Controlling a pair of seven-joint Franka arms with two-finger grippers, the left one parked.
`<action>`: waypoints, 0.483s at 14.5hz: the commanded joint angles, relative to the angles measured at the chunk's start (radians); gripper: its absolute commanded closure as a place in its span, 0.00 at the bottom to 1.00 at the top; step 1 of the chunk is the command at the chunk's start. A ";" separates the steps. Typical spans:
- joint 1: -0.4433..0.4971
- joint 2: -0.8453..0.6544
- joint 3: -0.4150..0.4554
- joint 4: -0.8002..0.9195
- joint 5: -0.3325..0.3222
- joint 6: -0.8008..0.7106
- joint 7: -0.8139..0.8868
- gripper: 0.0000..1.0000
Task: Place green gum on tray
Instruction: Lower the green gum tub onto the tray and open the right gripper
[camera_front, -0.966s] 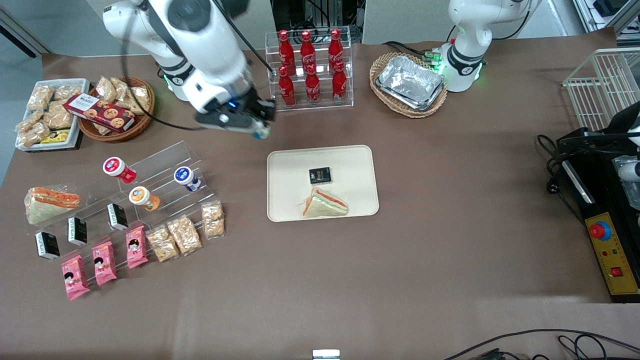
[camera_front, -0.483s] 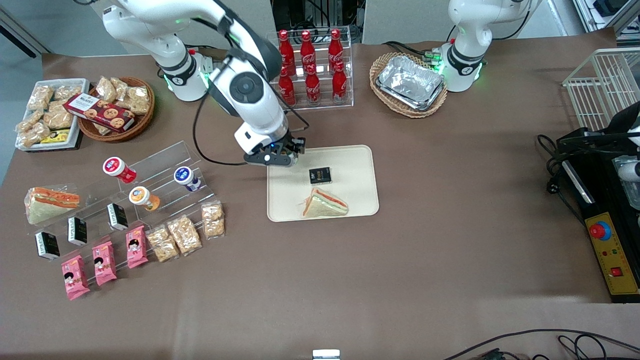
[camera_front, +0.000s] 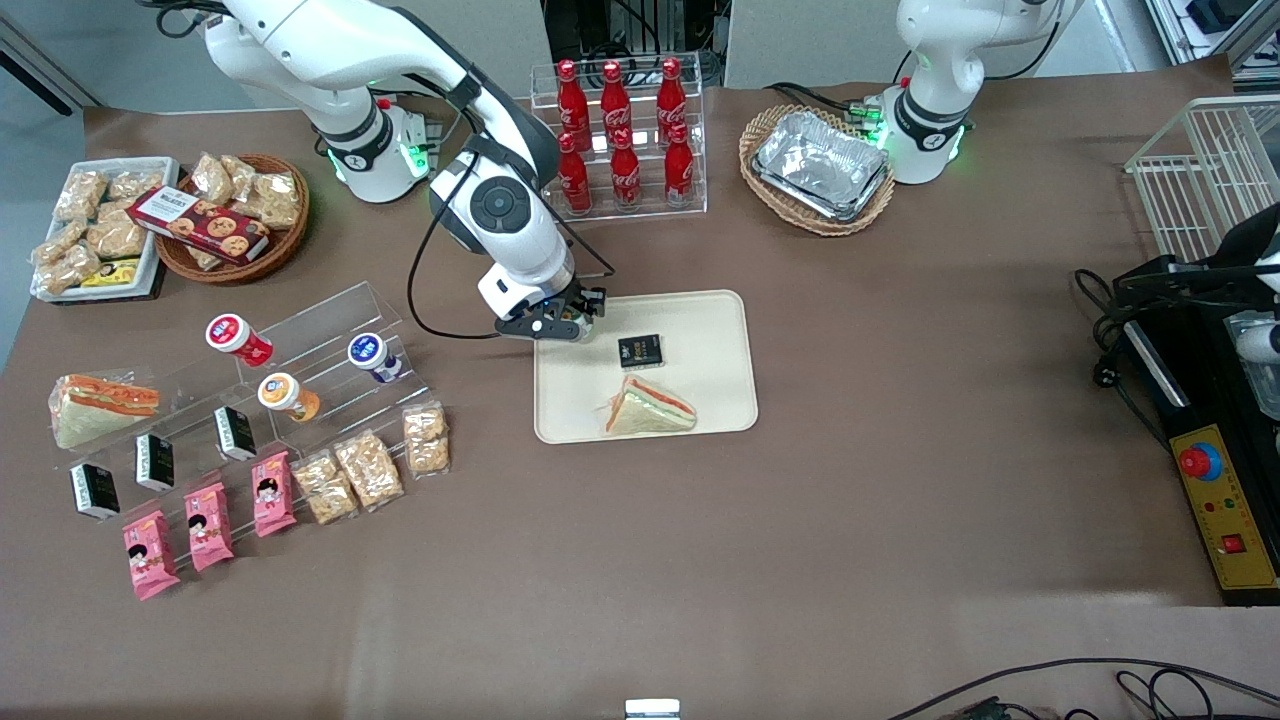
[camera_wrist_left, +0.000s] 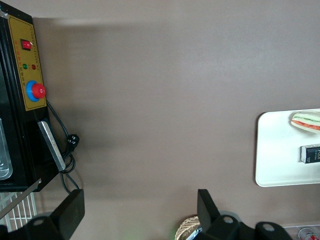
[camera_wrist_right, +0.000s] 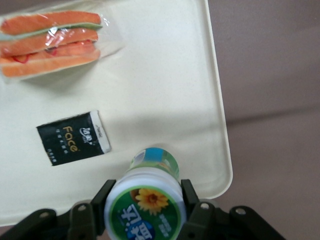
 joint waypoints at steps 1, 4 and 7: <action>0.000 0.009 0.004 -0.067 -0.090 0.095 0.044 0.50; 0.000 0.038 0.001 -0.068 -0.116 0.115 0.051 0.50; 0.002 0.064 0.001 -0.076 -0.237 0.146 0.157 0.50</action>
